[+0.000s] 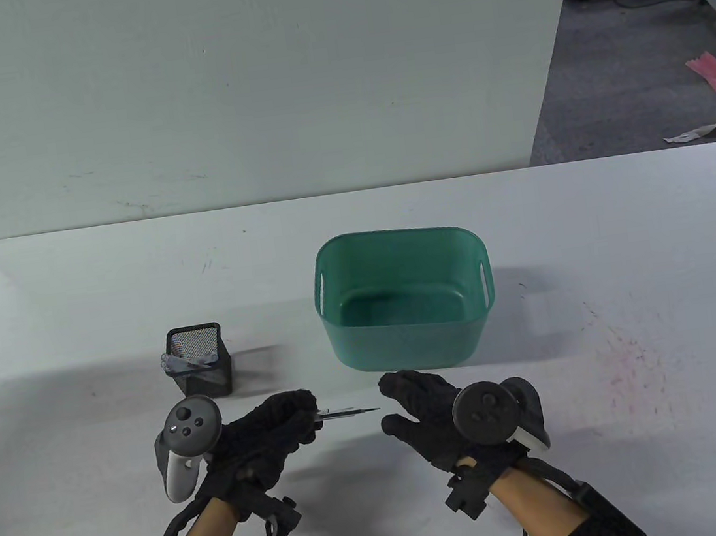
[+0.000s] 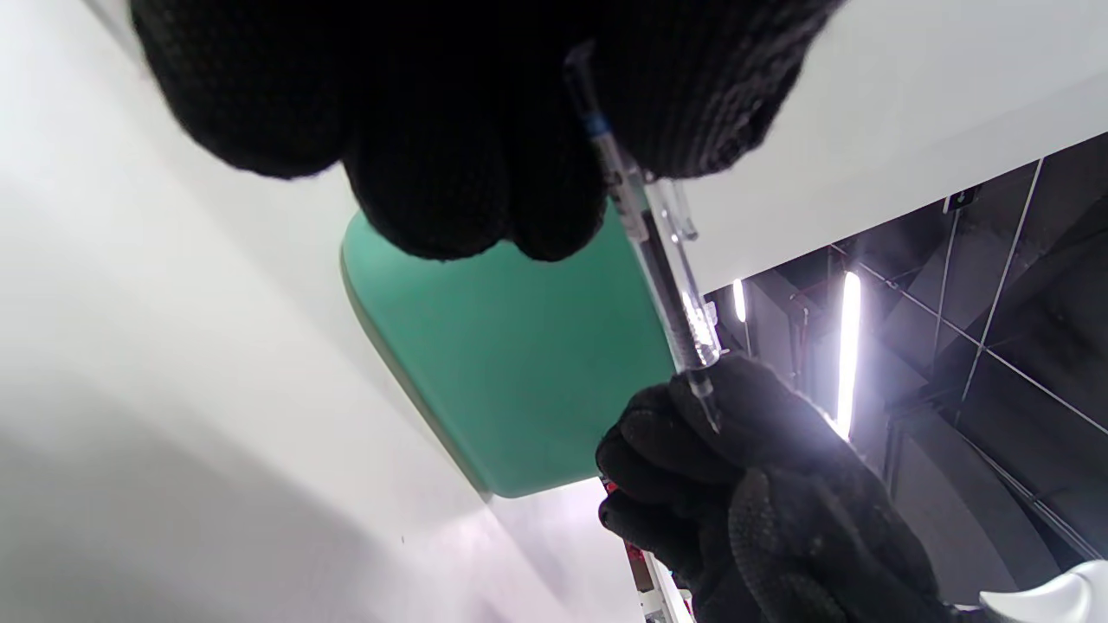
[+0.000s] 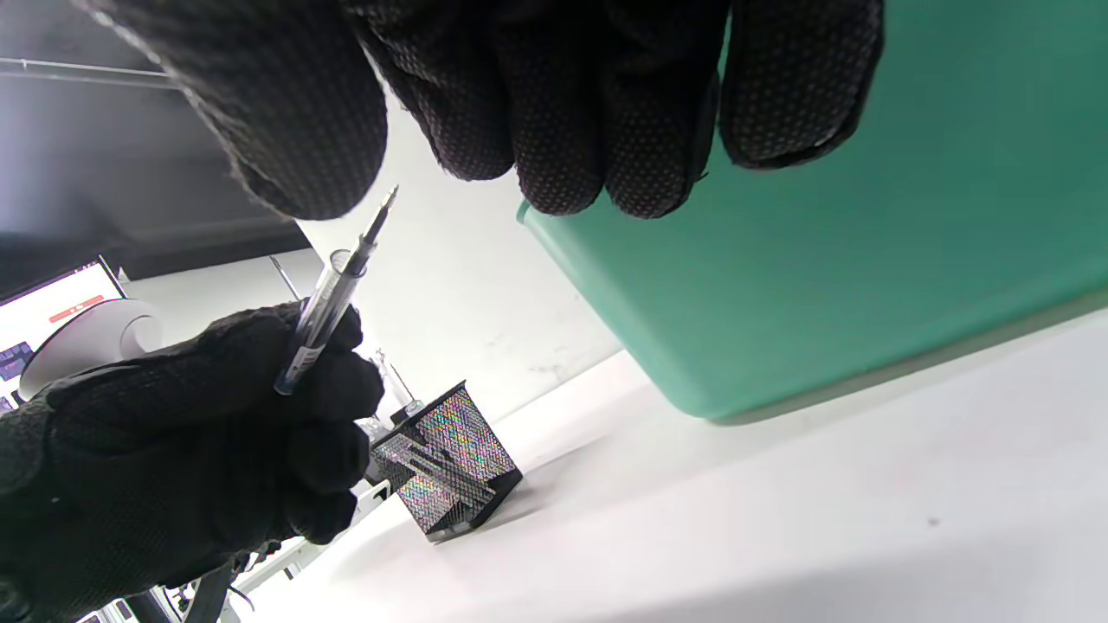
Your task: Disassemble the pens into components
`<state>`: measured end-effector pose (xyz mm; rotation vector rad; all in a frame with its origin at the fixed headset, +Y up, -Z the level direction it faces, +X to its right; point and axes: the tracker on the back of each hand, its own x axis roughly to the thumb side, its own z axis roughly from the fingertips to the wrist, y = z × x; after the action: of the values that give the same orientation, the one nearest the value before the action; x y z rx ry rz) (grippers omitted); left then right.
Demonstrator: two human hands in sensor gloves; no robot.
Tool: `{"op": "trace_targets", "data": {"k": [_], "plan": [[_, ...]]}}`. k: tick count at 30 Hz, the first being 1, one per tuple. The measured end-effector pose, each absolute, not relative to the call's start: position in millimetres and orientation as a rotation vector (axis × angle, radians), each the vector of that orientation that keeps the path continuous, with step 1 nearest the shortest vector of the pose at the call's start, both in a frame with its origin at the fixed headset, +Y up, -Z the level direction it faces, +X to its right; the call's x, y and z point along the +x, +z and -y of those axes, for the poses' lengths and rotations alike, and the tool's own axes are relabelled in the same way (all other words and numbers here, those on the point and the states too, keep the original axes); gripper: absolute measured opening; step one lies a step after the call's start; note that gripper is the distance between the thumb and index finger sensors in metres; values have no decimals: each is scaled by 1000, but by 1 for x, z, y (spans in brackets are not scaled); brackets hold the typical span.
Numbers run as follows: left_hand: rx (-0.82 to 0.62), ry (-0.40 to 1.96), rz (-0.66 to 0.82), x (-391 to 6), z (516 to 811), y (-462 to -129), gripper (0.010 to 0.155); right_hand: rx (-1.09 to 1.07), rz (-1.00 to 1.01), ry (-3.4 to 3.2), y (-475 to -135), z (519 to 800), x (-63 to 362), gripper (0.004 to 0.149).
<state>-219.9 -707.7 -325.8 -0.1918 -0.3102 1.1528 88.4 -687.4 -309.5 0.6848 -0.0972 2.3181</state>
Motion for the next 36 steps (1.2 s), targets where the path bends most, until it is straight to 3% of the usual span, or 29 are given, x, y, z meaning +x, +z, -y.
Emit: {"op": "trace_targets", "data": {"k": [23, 36], "plan": [[-218, 1152, 336, -211, 709, -325, 41, 681, 77, 2291, -310, 689, 86, 38], [-141, 1153, 223, -247, 706, -338, 40, 553, 113, 2204, -318, 667, 129, 37]]}}
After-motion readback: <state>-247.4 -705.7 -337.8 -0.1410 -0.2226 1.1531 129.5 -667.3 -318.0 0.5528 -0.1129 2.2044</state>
